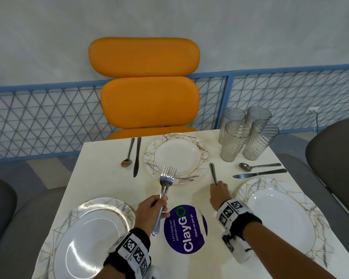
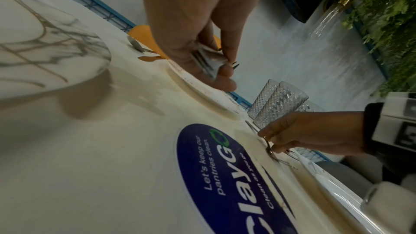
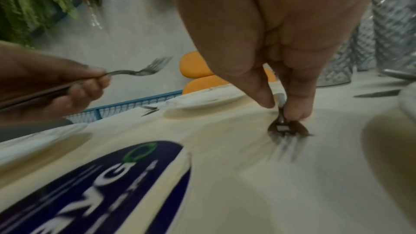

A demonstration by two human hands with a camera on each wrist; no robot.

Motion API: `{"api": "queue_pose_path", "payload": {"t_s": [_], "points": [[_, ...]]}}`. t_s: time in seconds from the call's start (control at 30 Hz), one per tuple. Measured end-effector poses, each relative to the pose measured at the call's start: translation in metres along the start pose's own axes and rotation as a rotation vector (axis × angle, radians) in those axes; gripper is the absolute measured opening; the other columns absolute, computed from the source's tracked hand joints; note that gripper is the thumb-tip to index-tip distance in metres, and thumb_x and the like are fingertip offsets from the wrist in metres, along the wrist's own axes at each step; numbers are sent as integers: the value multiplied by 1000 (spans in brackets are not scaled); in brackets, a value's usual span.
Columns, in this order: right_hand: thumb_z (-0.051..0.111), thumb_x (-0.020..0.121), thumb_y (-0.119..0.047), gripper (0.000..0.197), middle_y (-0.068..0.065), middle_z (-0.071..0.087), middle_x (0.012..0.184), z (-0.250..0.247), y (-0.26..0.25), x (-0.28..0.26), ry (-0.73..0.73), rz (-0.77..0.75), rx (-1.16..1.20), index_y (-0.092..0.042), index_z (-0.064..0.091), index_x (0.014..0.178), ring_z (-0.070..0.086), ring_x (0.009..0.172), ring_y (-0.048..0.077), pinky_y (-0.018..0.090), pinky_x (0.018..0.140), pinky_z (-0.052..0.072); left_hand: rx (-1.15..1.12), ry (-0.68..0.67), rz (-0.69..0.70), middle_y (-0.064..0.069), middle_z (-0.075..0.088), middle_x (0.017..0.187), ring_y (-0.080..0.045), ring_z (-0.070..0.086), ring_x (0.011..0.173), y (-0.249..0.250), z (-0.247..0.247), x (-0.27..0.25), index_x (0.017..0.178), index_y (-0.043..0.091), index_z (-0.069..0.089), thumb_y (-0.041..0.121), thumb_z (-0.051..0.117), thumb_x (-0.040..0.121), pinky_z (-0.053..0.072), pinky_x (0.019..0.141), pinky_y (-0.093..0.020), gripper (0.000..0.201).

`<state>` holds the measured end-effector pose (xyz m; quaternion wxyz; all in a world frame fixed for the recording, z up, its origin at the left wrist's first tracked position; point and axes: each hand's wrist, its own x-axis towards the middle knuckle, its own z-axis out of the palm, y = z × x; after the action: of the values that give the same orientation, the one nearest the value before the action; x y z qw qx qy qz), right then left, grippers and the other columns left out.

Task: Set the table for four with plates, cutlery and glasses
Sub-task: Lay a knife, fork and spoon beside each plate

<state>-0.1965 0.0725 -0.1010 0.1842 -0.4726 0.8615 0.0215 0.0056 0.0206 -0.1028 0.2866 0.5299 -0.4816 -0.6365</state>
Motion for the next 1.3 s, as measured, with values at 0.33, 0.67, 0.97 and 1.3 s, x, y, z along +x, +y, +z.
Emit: {"api": "queue_pose_path", "payload": {"t_s": [0.33, 0.67, 0.97, 1.3], "points": [[36, 91, 1, 46, 13, 18, 149, 8, 17, 27, 3, -17, 1, 5, 28, 136, 38, 124, 26, 30, 105, 38, -10, -7, -7, -7, 58, 66, -17, 57, 61, 2, 0, 8, 86, 0, 67, 12, 62, 87, 58, 70, -36, 13], [36, 92, 2, 41, 11, 24, 145, -19, 6, 94, 53, 40, 31, 1, 32, 133, 37, 124, 30, 33, 102, 37, -12, -8, -4, -9, 59, 65, -11, 61, 53, 1, -2, 12, 83, 2, 69, 12, 63, 86, 59, 75, -43, 12], [37, 92, -1, 43, 13, 30, 141, -12, 11, 116, 174, -5, -8, 1, 33, 135, 37, 125, 27, 30, 104, 35, -16, 7, -2, -11, 58, 64, -11, 61, 51, 5, -6, 19, 80, 0, 69, 10, 62, 87, 59, 76, -45, 14], [34, 93, -2, 47, 14, 34, 140, -3, 16, 120, 135, -40, -146, 1, 25, 139, 37, 125, 28, 29, 102, 35, -22, 3, -11, -8, 60, 63, -11, 61, 52, 2, 0, 17, 81, 2, 69, 12, 63, 86, 59, 75, -43, 13]]}}
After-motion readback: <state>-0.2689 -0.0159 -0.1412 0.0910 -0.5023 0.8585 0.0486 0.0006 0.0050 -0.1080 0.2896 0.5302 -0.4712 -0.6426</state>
